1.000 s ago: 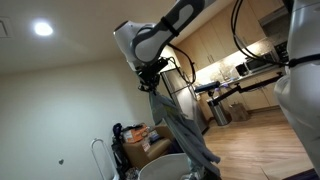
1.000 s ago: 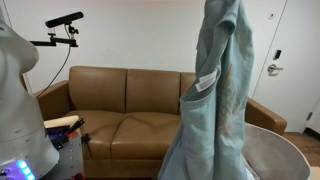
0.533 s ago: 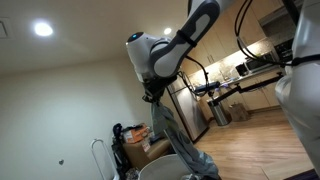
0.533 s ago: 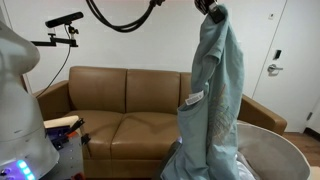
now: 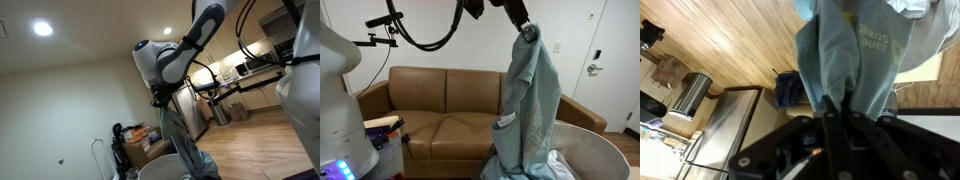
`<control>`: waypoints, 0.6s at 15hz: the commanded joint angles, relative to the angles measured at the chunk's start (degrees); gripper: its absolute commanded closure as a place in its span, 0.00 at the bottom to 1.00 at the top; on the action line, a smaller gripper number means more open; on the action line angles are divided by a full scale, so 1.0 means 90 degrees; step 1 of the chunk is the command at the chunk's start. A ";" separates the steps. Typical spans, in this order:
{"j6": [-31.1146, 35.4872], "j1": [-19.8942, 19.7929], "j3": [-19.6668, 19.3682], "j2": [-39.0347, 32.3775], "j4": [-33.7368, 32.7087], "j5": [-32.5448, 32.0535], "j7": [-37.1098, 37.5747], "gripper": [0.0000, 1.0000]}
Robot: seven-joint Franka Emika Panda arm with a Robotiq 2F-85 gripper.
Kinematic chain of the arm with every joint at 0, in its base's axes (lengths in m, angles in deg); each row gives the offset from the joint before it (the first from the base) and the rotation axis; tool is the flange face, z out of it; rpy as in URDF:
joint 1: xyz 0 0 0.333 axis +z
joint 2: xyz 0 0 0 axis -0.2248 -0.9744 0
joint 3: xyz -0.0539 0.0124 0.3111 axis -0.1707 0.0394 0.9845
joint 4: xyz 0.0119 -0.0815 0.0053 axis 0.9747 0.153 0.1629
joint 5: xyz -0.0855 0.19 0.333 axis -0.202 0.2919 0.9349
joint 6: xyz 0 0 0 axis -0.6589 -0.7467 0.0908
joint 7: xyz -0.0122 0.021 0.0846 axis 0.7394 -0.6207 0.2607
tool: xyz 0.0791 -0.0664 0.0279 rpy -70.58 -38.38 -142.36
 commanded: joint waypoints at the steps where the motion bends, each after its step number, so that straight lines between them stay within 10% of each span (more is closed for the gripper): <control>1: 0.0176 0.0032 -0.0050 -0.0312 -0.0185 0.0159 -0.0104 0.93; 9: 0.3457 -0.0873 -0.0149 -0.1891 -0.1430 -0.1743 0.1639 0.94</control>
